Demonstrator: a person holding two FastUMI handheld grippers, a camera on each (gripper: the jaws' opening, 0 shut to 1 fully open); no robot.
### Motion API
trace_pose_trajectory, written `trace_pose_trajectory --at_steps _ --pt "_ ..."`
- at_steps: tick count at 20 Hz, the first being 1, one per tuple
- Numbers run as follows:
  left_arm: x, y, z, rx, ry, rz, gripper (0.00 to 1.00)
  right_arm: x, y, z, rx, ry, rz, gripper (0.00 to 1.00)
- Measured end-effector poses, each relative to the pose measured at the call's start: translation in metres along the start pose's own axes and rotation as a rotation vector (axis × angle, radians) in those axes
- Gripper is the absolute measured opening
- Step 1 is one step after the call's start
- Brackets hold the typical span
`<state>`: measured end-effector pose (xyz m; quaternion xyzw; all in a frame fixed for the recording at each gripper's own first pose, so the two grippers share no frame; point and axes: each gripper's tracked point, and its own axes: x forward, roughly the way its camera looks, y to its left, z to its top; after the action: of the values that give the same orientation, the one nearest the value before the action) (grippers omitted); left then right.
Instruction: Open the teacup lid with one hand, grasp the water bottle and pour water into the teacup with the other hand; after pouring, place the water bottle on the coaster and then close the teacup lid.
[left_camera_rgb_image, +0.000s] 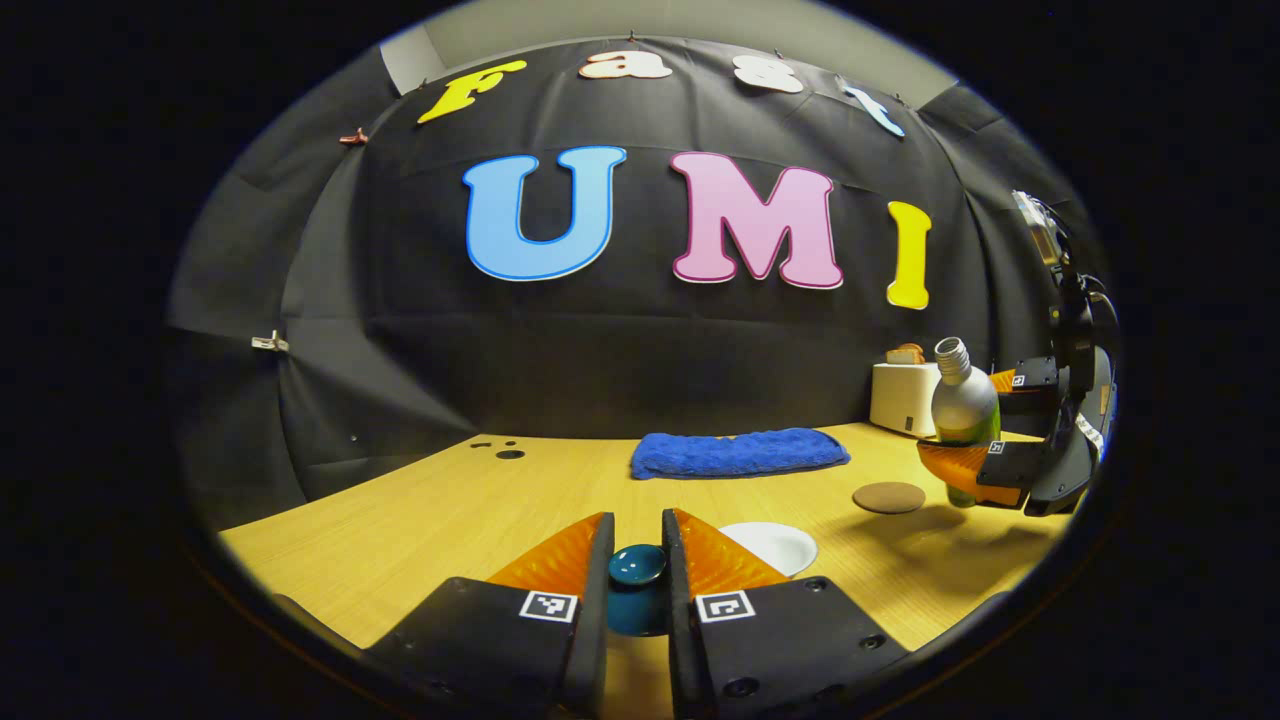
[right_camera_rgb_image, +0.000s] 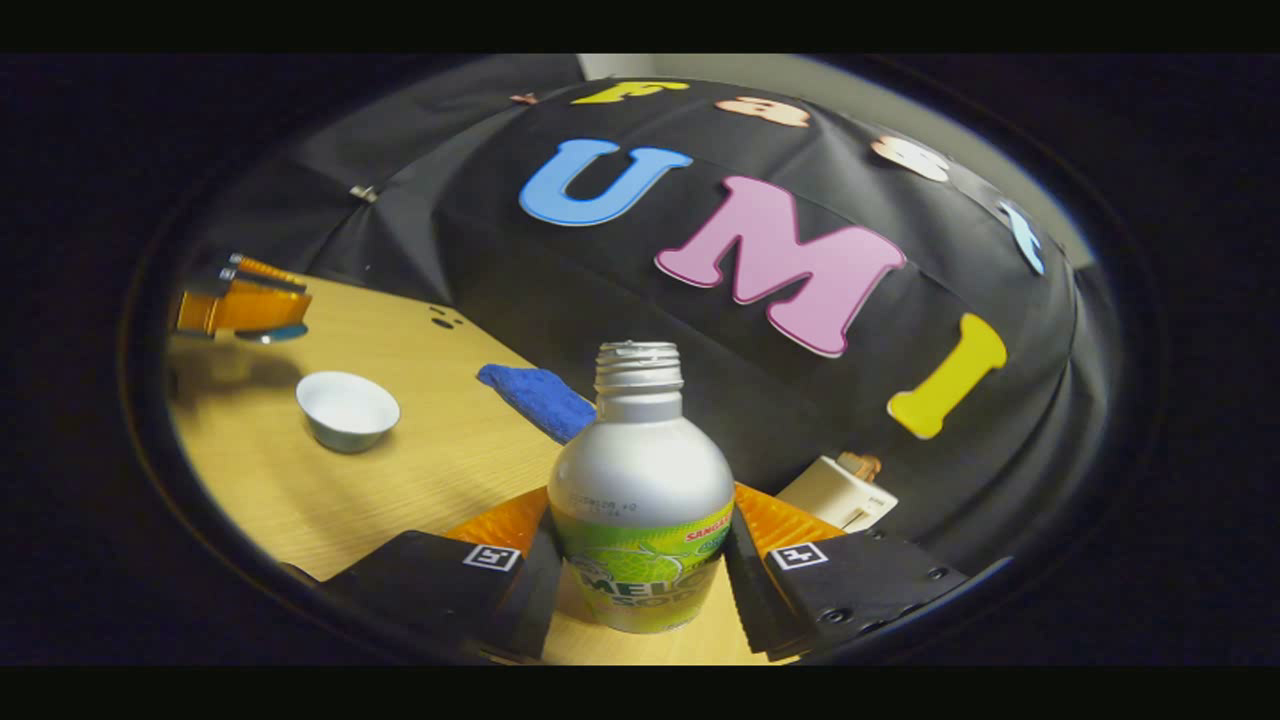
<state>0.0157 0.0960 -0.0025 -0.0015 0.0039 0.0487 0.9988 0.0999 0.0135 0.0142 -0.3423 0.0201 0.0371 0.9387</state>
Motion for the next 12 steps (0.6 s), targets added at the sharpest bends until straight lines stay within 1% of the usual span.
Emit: trace_pose_trajectory --at_steps 2,5,6,7,9,12 --pt "-0.003 0.029 0.0 -0.019 0.005 0.044 0.29 0.011 0.002 0.007 -0.133 -0.02 0.014 0.75" --pt "-0.006 0.068 -0.004 -0.035 0.018 0.093 0.29 0.022 0.02 0.016 -0.248 -0.041 0.062 0.75" --pt "-0.007 0.078 -0.005 -0.029 0.022 0.111 0.29 0.023 0.028 0.023 -0.286 -0.055 0.081 0.72" --pt "-0.007 0.088 -0.004 -0.022 0.023 0.124 0.29 0.025 0.036 0.03 -0.327 -0.075 0.1 0.75" --pt "-0.007 0.101 -0.004 -0.028 0.026 0.137 0.29 0.03 0.05 0.043 -0.426 -0.127 0.132 0.75" --pt "-0.006 0.11 -0.004 -0.044 0.023 0.126 0.29 0.028 0.076 0.051 -0.581 -0.177 0.169 0.75"
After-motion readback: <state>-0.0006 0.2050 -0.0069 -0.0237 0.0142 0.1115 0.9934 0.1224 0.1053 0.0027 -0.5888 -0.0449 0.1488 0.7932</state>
